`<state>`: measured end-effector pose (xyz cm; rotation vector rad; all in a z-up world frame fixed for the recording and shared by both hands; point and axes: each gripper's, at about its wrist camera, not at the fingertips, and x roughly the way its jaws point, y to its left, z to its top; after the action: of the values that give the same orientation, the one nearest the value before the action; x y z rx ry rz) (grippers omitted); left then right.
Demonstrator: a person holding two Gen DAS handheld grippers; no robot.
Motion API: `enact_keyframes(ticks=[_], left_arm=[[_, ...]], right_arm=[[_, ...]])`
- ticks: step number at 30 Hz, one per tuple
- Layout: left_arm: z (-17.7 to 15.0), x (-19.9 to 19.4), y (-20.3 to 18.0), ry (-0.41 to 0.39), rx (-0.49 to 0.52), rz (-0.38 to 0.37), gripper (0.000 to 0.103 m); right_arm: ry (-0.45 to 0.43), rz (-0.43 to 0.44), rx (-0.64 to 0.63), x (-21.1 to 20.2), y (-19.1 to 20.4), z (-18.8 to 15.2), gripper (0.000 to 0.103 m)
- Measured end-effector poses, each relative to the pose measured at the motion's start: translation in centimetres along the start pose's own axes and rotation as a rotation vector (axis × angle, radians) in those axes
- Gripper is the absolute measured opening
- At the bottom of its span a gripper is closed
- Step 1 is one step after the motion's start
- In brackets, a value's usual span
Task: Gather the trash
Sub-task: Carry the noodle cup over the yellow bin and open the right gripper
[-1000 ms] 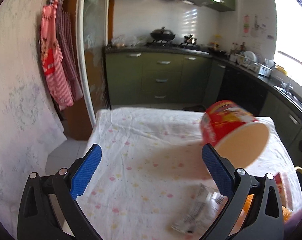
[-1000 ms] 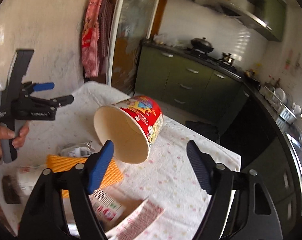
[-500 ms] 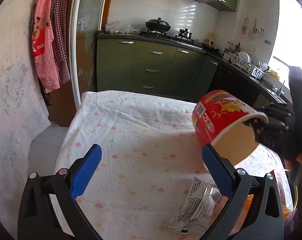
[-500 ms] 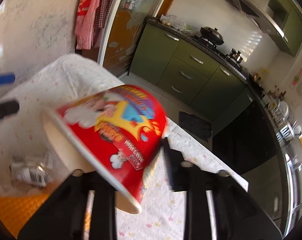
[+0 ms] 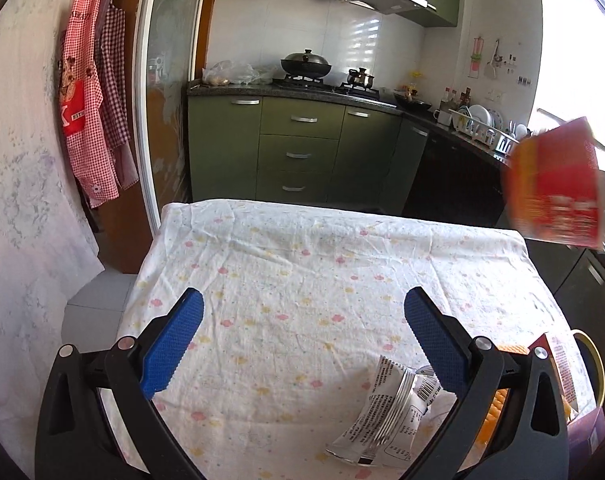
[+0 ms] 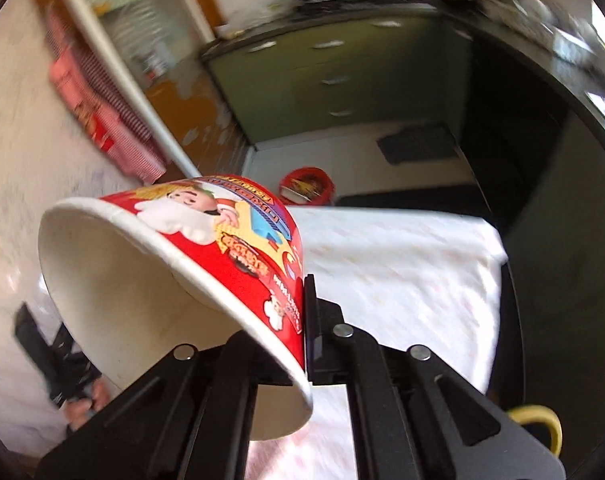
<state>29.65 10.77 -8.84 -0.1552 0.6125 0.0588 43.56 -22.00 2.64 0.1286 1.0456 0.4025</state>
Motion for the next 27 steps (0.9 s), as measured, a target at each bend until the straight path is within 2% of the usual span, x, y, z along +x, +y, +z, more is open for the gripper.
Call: enact_keyframes(ticks=[4, 9, 14, 20, 21, 23, 24, 27], left_arm=[[-0.2, -0.4, -0.3, -0.014, 0.010, -0.013, 0.099], [-0.3, -0.9, -1.1, -0.034, 0.036, -0.025, 0.099], [-0.6, -1.0, -1.8, -0.046, 0.063, -0.027, 0.099], [-0.7, -1.0, -2.1, -0.044, 0.082, -0.037, 0.099], [-0.7, -1.0, -2.1, -0.044, 0.081, -0.043, 0.099], [-0.7, -1.0, -2.2, -0.044, 0.082, -0.050, 0.099], [-0.6, -1.0, -2.2, -0.043, 0.083, -0.054, 0.099], [-0.6, -1.1, -2.5, -0.040, 0.091, -0.068, 0.099]], right_arm=[[0.068, -0.072, 0.146, -6.1, -7.6, -4.3, 0.002], [0.185, -0.210, 0.330, -11.1, -17.3, -12.3, 0.003], [0.293, -0.263, 0.439, -9.0, -22.7, -18.0, 0.003], [0.403, -0.260, 0.469, -2.7, -25.7, -20.3, 0.004], [0.418, -0.260, 0.479, -1.6, -26.1, -20.3, 0.008], [0.418, -0.271, 0.499, -0.4, -27.0, -20.2, 0.024], [0.415, -0.299, 0.496, -0.1, -27.2, -20.0, 0.036], [0.394, -0.319, 0.484, 0.0, -27.0, -19.6, 0.037]])
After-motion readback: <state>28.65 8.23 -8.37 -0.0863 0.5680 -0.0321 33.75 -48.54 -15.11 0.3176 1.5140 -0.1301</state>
